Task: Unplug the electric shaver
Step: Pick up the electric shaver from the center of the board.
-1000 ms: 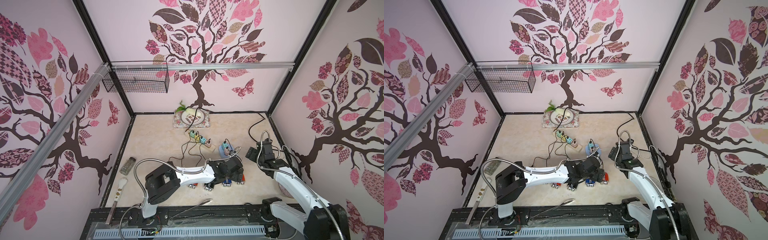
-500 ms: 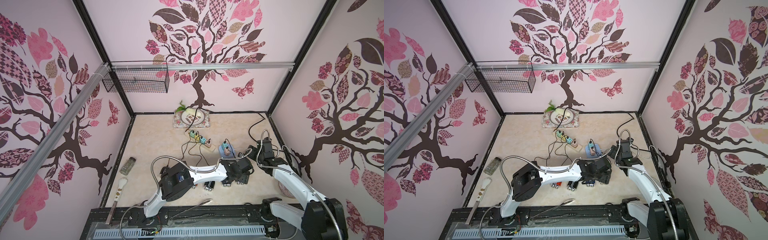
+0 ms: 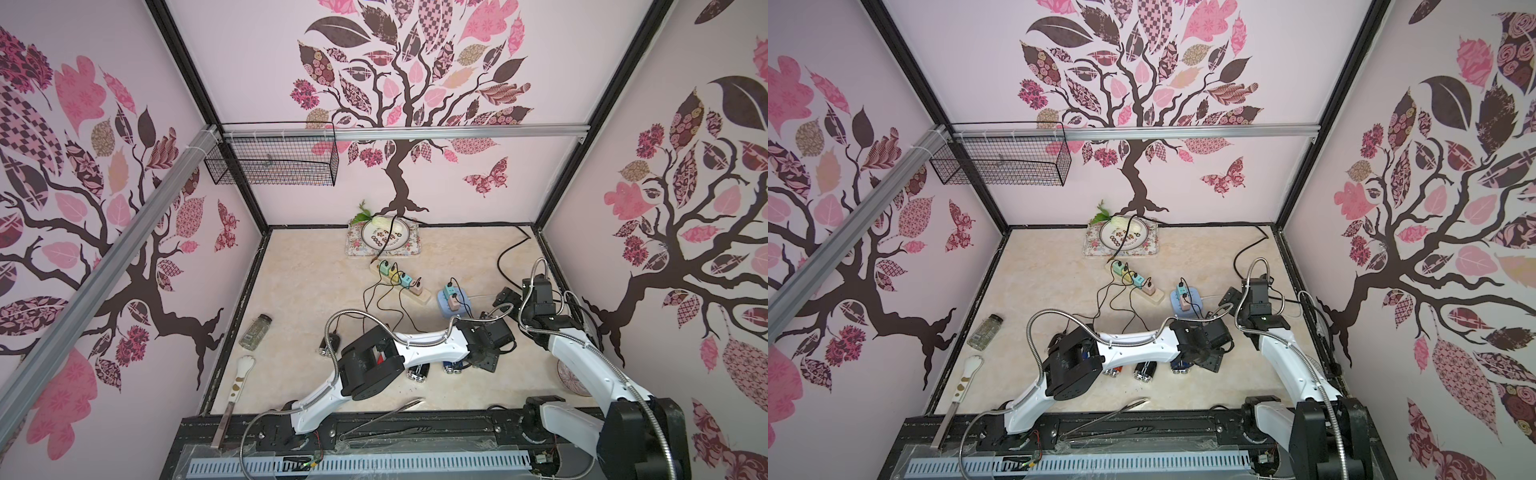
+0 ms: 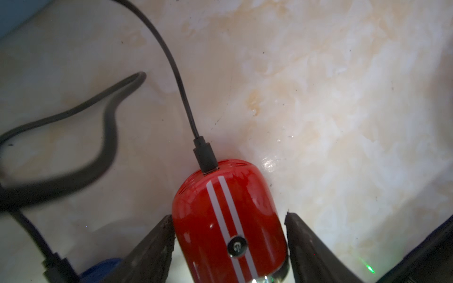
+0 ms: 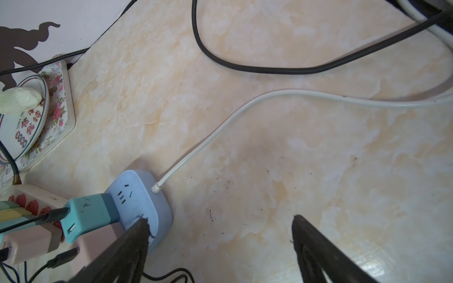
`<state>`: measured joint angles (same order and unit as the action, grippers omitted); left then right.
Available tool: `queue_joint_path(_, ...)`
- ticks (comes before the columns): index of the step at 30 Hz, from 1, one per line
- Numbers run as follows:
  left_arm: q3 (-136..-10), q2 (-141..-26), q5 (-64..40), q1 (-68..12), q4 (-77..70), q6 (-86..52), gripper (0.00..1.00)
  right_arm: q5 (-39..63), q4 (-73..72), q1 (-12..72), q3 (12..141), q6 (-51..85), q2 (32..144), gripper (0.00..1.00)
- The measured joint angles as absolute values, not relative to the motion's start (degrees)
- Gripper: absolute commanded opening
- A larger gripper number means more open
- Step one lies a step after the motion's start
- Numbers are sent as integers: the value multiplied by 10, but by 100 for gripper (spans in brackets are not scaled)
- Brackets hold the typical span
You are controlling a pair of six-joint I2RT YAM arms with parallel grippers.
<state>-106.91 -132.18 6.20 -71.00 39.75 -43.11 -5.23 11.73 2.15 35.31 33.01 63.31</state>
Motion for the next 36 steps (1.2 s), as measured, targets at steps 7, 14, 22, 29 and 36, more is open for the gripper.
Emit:
queue_joint_path(7, -1125, -1351, 85, -715, 453, -420, 63, -39, 112, 22, 353, 330, 633, 92)
queue_joint_path(14, -1140, -1357, 111, -717, 483, -401, 64, -38, 111, 22, 353, 330, 631, 93)
queue_joint_path(22, -1142, -1359, 120, -721, 490, -385, 66, -38, 113, 22, 353, 331, 631, 97)
queue_joint_path(29, -1149, -1370, 121, -722, 498, -375, 73, -37, 113, 22, 353, 331, 630, 98)
queue_joint_path(36, -1157, -1376, 124, -723, 504, -373, 63, -37, 113, 22, 353, 331, 630, 97)
